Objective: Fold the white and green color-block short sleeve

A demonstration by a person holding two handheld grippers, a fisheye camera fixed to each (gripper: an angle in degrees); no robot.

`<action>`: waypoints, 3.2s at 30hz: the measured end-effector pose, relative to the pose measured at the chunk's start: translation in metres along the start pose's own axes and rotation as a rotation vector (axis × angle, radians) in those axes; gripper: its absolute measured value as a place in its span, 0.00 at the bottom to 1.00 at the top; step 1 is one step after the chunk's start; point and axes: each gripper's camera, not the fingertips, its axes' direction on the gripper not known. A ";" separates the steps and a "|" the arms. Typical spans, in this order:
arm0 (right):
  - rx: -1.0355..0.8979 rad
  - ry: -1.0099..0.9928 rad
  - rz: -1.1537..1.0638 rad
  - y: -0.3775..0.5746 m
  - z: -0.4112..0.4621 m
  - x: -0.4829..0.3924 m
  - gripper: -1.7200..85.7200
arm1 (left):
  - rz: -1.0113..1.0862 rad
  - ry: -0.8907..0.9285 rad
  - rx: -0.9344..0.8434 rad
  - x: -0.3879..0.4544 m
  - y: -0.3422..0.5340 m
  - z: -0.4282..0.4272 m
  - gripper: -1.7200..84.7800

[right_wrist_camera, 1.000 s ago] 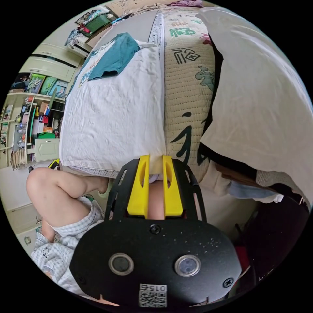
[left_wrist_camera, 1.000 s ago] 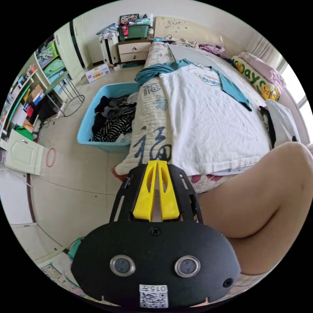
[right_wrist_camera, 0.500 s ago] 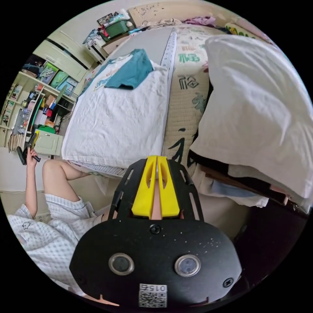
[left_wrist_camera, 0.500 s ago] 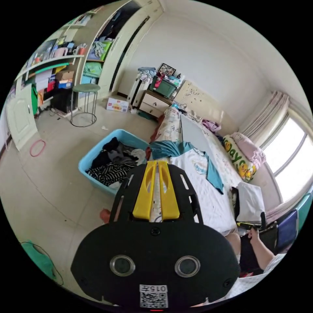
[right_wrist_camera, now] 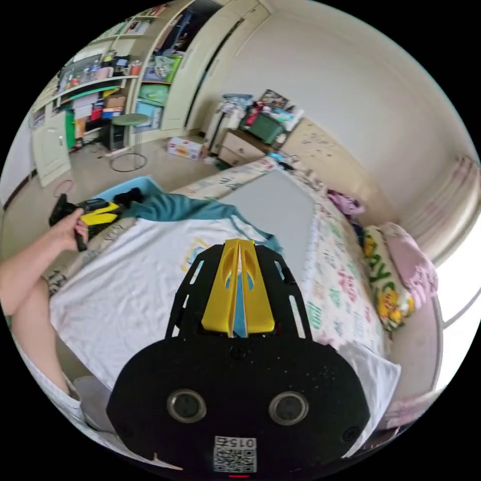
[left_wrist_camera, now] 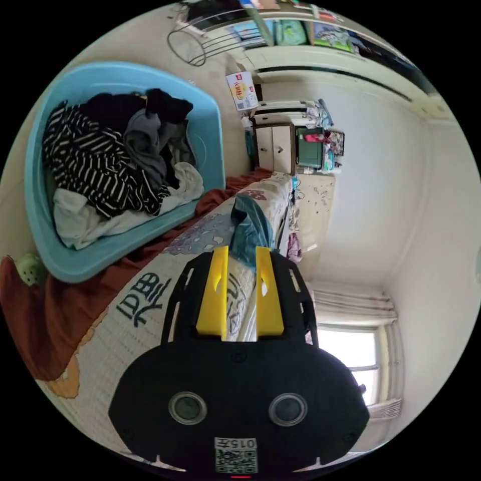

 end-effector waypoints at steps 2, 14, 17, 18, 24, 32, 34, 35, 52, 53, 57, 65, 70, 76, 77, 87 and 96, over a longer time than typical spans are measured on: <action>-0.019 -0.191 -0.022 -0.045 0.057 -0.043 0.01 | -0.007 -0.038 -0.052 -0.001 -0.016 0.017 0.11; -0.284 -0.366 -0.380 -0.192 0.298 -0.282 0.01 | -0.014 0.048 -0.011 0.023 -0.011 0.001 0.01; -0.485 -0.377 -0.498 -0.197 0.357 -0.338 0.05 | -0.102 0.052 -0.046 0.009 -0.010 0.007 0.01; -0.513 -0.377 -0.512 -0.196 0.366 -0.348 0.06 | -0.123 0.065 -0.058 0.006 -0.010 0.010 0.01; -0.647 -0.237 -0.640 -0.171 0.436 -0.415 0.10 | -0.064 0.053 -0.100 0.021 -0.012 0.025 0.01; -0.719 0.014 -0.777 -0.141 0.483 -0.443 0.03 | -0.059 0.058 -0.127 0.025 -0.010 0.039 0.01; -0.682 -0.035 -0.696 -0.155 0.475 -0.428 0.02 | -0.044 0.045 -0.125 0.028 -0.008 0.041 0.01; -0.638 -0.074 -0.633 -0.168 0.465 -0.411 0.01 | -0.016 0.035 -0.114 0.033 -0.005 0.041 0.01; -0.353 -0.298 0.256 -0.051 0.296 0.024 0.01 | 1.006 -0.278 -0.379 0.174 0.128 0.117 0.01; -0.376 -0.302 0.300 -0.029 0.298 0.038 0.01 | 1.048 -0.296 -0.421 0.175 0.142 0.126 0.01; -0.415 -0.352 0.403 0.016 0.302 0.071 0.01 | 1.182 -0.360 -0.513 0.180 0.182 0.148 0.02; -0.464 -0.309 0.424 0.041 0.279 0.118 0.01 | 1.299 -0.411 -0.675 0.176 0.236 0.181 0.02; -0.413 -0.352 0.391 0.035 0.249 0.138 0.02 | 1.361 -0.409 -0.661 0.185 0.245 0.180 0.06; -0.457 -0.405 0.386 0.021 0.237 0.159 0.07 | 1.422 -0.414 -0.644 0.188 0.266 0.185 0.10; -0.465 -0.443 0.387 0.018 0.233 0.164 0.07 | 1.409 -0.427 -0.663 0.185 0.267 0.190 0.10; -0.470 -0.517 0.394 0.000 0.180 0.210 0.01 | 1.468 -0.485 -0.757 0.185 0.281 0.205 0.03; -0.463 -0.573 0.395 -0.014 0.121 0.250 0.01 | 1.429 -0.451 -0.829 0.184 0.270 0.200 0.02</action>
